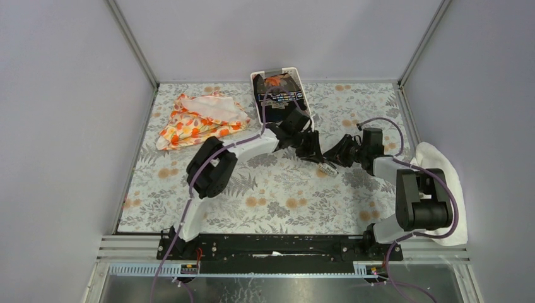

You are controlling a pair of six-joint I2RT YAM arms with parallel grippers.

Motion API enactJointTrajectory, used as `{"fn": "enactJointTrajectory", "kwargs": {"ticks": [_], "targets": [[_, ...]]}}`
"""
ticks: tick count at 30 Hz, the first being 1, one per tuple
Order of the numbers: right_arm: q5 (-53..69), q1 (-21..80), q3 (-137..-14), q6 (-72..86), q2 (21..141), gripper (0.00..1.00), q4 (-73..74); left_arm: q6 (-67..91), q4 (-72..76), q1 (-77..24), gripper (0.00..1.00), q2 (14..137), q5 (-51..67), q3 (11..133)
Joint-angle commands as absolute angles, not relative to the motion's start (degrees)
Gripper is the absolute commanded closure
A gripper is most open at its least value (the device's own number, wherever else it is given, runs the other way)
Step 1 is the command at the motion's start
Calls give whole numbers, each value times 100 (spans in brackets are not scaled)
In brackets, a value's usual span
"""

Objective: Organize the sunglasses
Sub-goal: Close the sunglasses case at the center of the board, then move the sunglasses case at the center of the board.

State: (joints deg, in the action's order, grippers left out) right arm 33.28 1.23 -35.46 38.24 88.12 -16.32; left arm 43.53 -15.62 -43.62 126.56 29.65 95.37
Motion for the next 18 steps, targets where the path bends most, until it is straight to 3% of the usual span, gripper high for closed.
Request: {"fn": "enactJointTrajectory", "kwargs": {"ticks": [1,6,12,18], "targets": [[2873,229,-3868,3329,8183,61,-359,3934,-1573,-4294,67,11563,2466,9362],[2364,229,-4133,2939,7405,54,463,3652,-1826,-4195,63,10690,2139,8859],[2594,362,-4624,2158,7209,17,1295,3417,-1931,-4062,58,9560,1930,7632],[1689,930,-5278,1339,7697,1,1855,3352,-2149,-4032,57,8843,1708,6646]]}}
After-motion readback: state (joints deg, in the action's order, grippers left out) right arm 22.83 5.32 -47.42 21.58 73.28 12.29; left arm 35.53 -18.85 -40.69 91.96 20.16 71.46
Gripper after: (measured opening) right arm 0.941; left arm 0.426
